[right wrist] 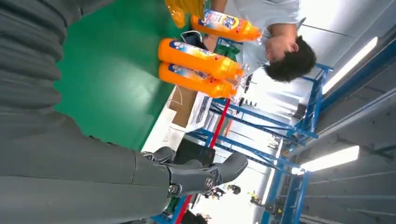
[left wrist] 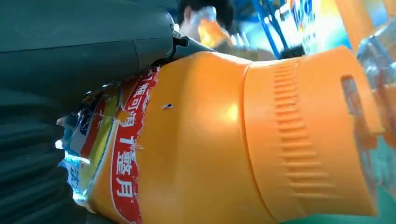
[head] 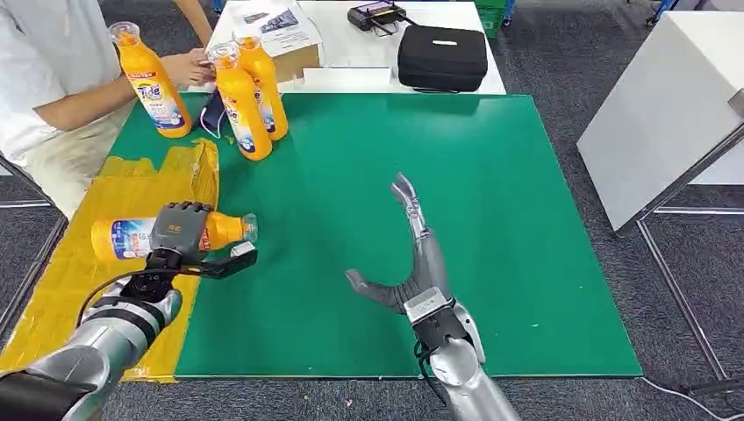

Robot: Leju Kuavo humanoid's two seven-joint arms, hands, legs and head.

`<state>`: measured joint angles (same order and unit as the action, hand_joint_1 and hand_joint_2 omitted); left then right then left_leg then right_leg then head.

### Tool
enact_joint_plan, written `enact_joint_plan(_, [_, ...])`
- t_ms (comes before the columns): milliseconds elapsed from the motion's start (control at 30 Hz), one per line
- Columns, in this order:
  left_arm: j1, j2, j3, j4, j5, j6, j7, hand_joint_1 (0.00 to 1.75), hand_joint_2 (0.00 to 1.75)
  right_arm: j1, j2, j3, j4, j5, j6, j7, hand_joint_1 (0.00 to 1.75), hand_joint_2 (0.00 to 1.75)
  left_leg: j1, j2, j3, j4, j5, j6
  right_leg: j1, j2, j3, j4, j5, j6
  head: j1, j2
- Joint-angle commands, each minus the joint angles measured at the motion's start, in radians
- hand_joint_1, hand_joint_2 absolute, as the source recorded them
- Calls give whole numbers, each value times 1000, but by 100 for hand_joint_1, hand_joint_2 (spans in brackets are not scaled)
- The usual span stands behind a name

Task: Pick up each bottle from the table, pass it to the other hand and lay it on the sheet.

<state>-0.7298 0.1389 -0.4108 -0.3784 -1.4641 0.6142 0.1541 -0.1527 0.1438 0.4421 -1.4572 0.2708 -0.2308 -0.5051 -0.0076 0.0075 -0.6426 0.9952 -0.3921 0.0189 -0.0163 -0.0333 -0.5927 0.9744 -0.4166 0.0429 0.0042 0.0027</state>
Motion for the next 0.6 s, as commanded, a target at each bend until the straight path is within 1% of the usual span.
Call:
enact_joint_plan(33, [-21, -39, 88, 88, 50, -81, -45, 136, 175, -37, -35, 23, 27, 1, -5, 11, 0, 175, 1, 0, 4, 0, -2, -1, 1, 2, 5, -1, -1, -1, 0, 0])
enact_joint_plan(67, [-21, -39, 88, 88, 50, -81, -45, 136, 175, -37, -35, 23, 27, 1, -5, 11, 0, 175, 2, 0, 6, 0, -3, -1, 1, 3, 7, -1, -2, -2, 0, 0])
enact_joint_plan(133, [-21, -39, 88, 88, 50, -81, -45, 136, 175, -37, -35, 23, 27, 1, -5, 11, 0, 175, 1, 0, 4, 0, -1, -1, 0, 2, 4, -1, -1, -1, 0, 0])
enact_joint_plan(167, [-21, -39, 88, 88, 50, -81, -45, 136, 175, -37, -35, 23, 27, 1, -5, 11, 0, 175, 2, -1, 7, 1, -3, -2, 1, 2, 9, -1, -3, -2, 0, 0])
enact_joint_plan(233, [-21, -39, 88, 88, 50, -81, -45, 136, 175, -37, -35, 23, 27, 1, -5, 11, 0, 175, 1, 0, 3, 0, -1, -1, 0, 2, 4, -1, -1, -1, 0, 0])
enact_joint_plan(267, [-21, -39, 88, 88, 50, -81, -45, 136, 175, -37, -35, 23, 27, 1, -5, 11, 0, 175, 2, 0, 6, 1, -3, -2, 1, 3, 8, -1, -2, -2, 0, 0])
enact_joint_plan(367, [-21, -39, 88, 88, 50, -81, -45, 136, 175, -37, -35, 23, 27, 1, -5, 11, 0, 175, 1, 0, 3, 0, -1, -1, 0, 1, 3, -1, 0, -1, 0, 0])
enact_joint_plan(400, [-21, -39, 88, 88, 50, -81, -45, 136, 175, -37, -35, 23, 27, 1, -5, 11, 0, 175, 2, 0, 6, 0, -2, -1, 1, 2, 7, -1, -2, -1, 0, 0])
enact_joint_plan(467, [-21, -39, 88, 88, 50, -81, -45, 136, 175, -37, -35, 23, 27, 1, -5, 11, 0, 175, 1, 0, 3, -1, -1, -1, 0, 1, 4, -1, 0, -1, 0, 0])
enact_joint_plan(500, [-21, -39, 88, 88, 50, -81, -45, 136, 175, -37, -35, 23, 27, 1, -5, 11, 0, 175, 2, 0, 6, 1, -2, -1, 1, 3, 7, -1, -2, -2, 0, 0])
enact_joint_plan(567, [-21, -39, 88, 88, 50, -81, -45, 136, 175, -37, -35, 23, 27, 1, -5, 11, 0, 175, 2, -1, 7, 1, -3, -2, 1, 3, 8, -1, -2, -2, 0, 0])
enact_joint_plan(600, [-19, -39, 93, 84, 47, -91, -40, 0, 175, -37, -34, 23, 29, 3, -5, 13, 0, 175, 1, 0, 6, 0, -2, -1, 1, 3, 7, -1, -1, -2, 0, 0])
